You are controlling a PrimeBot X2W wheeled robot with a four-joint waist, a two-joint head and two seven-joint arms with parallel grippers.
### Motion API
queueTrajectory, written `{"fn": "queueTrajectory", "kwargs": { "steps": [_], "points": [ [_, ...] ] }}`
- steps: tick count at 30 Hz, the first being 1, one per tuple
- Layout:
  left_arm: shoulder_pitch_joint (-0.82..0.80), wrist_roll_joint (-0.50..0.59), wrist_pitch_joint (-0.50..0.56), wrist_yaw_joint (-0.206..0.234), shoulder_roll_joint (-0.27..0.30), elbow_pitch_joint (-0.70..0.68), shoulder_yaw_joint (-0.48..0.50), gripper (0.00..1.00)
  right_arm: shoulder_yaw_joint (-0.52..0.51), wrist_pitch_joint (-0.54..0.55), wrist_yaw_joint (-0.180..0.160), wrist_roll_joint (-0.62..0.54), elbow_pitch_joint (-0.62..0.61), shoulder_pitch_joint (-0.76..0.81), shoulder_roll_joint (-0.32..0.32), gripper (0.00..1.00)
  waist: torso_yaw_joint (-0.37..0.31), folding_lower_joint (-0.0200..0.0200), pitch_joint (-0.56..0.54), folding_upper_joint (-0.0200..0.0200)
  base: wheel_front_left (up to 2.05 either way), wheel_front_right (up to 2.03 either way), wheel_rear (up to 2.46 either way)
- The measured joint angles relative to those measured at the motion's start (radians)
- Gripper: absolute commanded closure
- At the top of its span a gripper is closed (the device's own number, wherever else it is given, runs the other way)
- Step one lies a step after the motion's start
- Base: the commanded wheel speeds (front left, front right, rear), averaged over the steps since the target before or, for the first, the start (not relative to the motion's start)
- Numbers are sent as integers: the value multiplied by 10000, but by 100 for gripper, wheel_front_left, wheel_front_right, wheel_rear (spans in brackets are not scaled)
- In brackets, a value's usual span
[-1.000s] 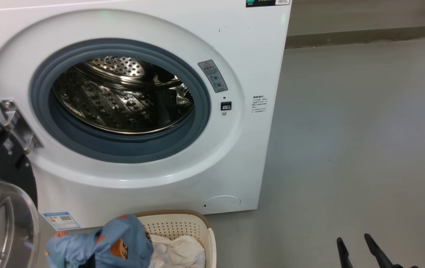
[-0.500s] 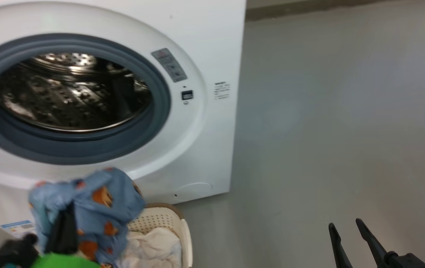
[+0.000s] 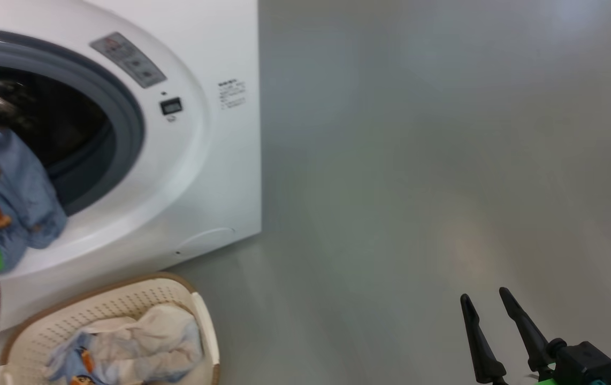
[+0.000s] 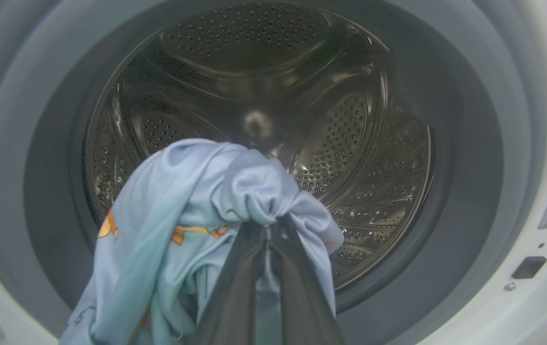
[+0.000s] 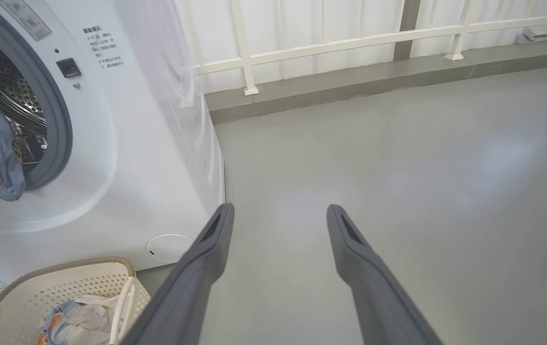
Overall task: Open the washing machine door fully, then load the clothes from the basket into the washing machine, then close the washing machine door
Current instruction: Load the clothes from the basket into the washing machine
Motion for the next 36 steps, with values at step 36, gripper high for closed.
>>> {"fn": "queueTrajectory", "kwargs": {
  "steps": [36],
  "points": [
    [-7685,702,-13,-424,1964,2328,1896,100,1312,0,0,263,-489,-429,33,0,-1850,0,4319,0,0,0,0]
  ]
}}
